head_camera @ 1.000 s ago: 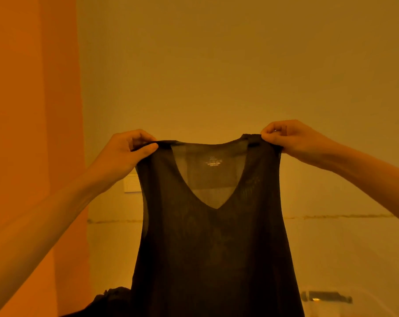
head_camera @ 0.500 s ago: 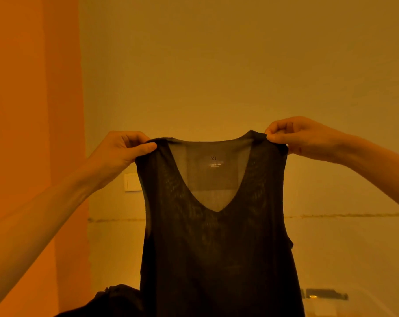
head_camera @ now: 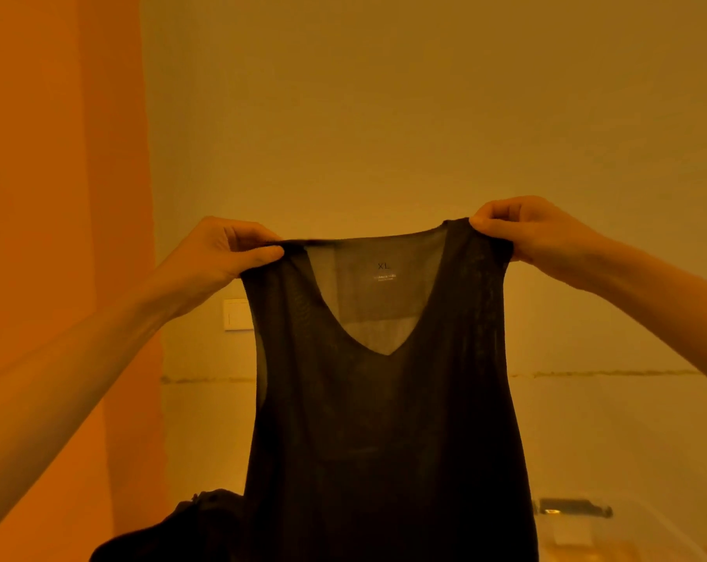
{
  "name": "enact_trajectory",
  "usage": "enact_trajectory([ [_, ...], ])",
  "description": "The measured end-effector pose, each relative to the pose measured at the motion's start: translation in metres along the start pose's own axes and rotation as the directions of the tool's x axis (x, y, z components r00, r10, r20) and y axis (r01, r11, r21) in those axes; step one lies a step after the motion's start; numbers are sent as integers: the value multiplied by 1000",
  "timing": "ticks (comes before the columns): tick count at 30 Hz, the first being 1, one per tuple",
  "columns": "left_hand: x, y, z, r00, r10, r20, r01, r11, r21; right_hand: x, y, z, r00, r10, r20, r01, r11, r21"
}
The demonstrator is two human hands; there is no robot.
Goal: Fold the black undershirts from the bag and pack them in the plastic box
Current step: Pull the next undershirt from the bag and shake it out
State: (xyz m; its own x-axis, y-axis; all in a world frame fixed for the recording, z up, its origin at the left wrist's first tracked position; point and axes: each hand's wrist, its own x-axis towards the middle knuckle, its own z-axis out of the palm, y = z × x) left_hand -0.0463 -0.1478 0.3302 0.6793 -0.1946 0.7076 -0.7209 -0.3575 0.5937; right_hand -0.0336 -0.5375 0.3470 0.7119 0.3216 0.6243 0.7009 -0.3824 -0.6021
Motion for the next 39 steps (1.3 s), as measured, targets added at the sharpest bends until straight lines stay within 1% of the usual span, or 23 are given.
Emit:
enact_trajectory([
  [3,-1,8,7,987,82,-141,-66,991,116,-2,-7,4,990,-49,-132,37,995,-90],
  [5,-5,12,8,970,120,-210,-86,982,167,-8,-14,1,975,-81,-207,64,994,-84],
  [6,-9,15,6,968,121,-221,-85,983,165,-14,-18,-1,971,-96,-219,81,994,-76],
  [8,-18,22,3,973,121,-196,-101,989,106,-28,-28,-4,972,-132,-194,122,991,-60],
  [10,-28,34,2,975,154,-158,-159,987,-23,-42,-37,-5,972,-166,-167,163,986,-34],
  [12,-35,47,1,970,186,-158,-212,963,-167,-53,-48,-5,966,-197,-169,203,979,21],
  [15,-39,62,-2,960,211,-186,-262,910,-322,-62,-61,-9,954,-233,-190,257,959,115],
  [16,-39,65,-3,957,216,-193,-272,899,-342,-64,-65,-9,952,-237,-193,265,955,135],
  [18,-35,65,-4,959,209,-193,-264,907,-328,-62,-66,-7,956,-220,-193,249,959,139],
  [20,-29,55,-2,969,170,-179,-217,932,-289,-54,-58,0,968,-169,-187,192,976,108],
  [22,-21,32,5,982,104,-159,-139,962,-233,-41,-36,8,980,-97,-174,110,991,72],
  [25,-8,-25,21,990,-47,-133,28,990,-136,-19,19,25,992,33,-123,-32,999,6],
  [28,2,-92,45,975,-194,-108,192,981,-32,-2,89,50,981,177,-83,-181,982,-46],
  [30,5,-137,64,956,-277,-98,281,959,30,3,138,70,960,270,-76,-274,960,-54],
  [34,-3,-225,112,914,-396,-90,405,905,133,2,230,116,899,430,-83,-436,896,-84],
  [39,-36,-335,176,826,-549,-128,564,807,176,-7,330,171,812,582,-53,-574,779,-253],
])
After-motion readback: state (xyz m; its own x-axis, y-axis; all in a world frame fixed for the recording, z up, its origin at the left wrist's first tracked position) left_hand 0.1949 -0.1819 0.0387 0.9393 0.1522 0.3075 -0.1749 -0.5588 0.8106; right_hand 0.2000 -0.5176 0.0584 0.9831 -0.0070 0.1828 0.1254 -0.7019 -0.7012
